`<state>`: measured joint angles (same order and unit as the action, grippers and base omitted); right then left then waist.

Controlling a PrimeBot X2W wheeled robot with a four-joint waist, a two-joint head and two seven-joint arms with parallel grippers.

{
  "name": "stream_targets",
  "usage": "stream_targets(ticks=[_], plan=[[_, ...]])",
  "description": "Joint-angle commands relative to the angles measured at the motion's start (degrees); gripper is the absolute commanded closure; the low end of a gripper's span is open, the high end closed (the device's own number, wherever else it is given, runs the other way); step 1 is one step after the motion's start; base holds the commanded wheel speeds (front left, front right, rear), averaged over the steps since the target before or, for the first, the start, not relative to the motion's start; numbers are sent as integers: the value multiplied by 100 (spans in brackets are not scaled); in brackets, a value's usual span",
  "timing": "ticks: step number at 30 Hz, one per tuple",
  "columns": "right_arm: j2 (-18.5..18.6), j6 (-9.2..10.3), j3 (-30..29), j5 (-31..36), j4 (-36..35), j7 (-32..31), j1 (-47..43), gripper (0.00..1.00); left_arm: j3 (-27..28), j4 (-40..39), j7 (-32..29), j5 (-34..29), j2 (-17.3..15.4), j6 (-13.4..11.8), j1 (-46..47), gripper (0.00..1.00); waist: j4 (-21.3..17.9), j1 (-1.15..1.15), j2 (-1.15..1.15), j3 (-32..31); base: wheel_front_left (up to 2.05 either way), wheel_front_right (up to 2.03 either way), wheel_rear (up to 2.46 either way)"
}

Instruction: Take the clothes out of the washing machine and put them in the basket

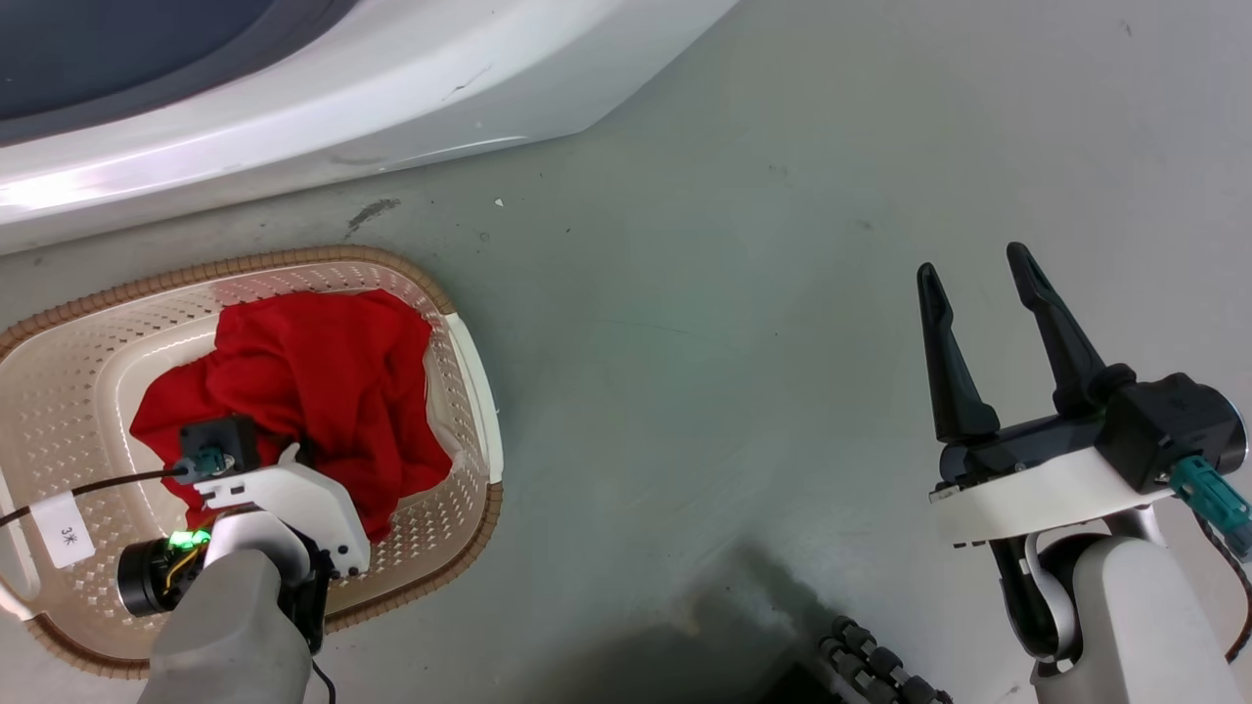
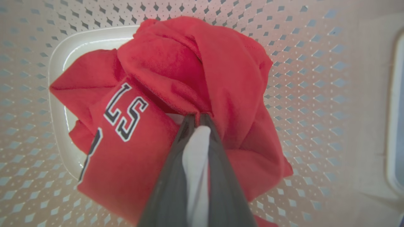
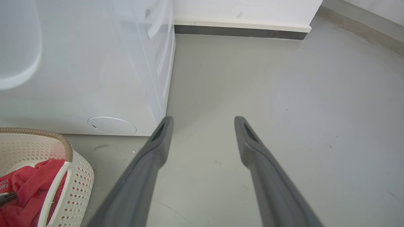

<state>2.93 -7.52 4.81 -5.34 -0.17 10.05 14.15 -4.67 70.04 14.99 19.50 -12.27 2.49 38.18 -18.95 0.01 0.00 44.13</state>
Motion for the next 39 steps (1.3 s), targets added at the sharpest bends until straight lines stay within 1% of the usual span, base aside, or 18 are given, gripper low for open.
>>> stream_targets(ticks=[1,3,6,10,14,20,25,29,34,39], plan=[[-9,6,20,-32,17,30,87,0,-5,78,26,24,-18,-29,110,89,1,-1,0,-21,0,0,0],[-9,5,22,-60,54,47,116,0,-22,150,26,29,1,-25,121,0,5,-1,0,-70,0,0,0],[-9,6,13,-66,104,65,122,0,-34,201,26,38,46,-21,84,0,20,-1,0,-177,0,0,0],[-9,6,-15,15,271,78,98,0,-5,278,22,125,130,28,-131,0,79,-1,0,-586,0,0,0],[-8,6,-68,85,457,69,-36,0,54,169,22,190,237,63,-430,0,198,-1,0,-1249,0,0,0],[-7,6,-186,204,644,-51,-355,0,207,-314,22,238,386,115,-1074,0,437,-1,0,-2341,0,0,0],[-7,5,-297,411,622,-234,-691,0,272,-979,22,82,512,65,-1555,0,712,-1,0,-3134,0,0,0],[-7,6,-348,532,473,-355,-895,0,358,-1625,22,-91,576,22,-1850,0,908,-1,0,-3561,0,0,0],[-8,5,-510,523,303,-488,-1149,0,467,-2583,22,-358,634,-6,-2153,0,1189,-1,0,-3919,0,0,0],[-8,5,-629,542,177,-583,-1436,0,520,-3723,23,-672,677,-40,-2443,0,1473,-1,0,-4144,0,0,0]])
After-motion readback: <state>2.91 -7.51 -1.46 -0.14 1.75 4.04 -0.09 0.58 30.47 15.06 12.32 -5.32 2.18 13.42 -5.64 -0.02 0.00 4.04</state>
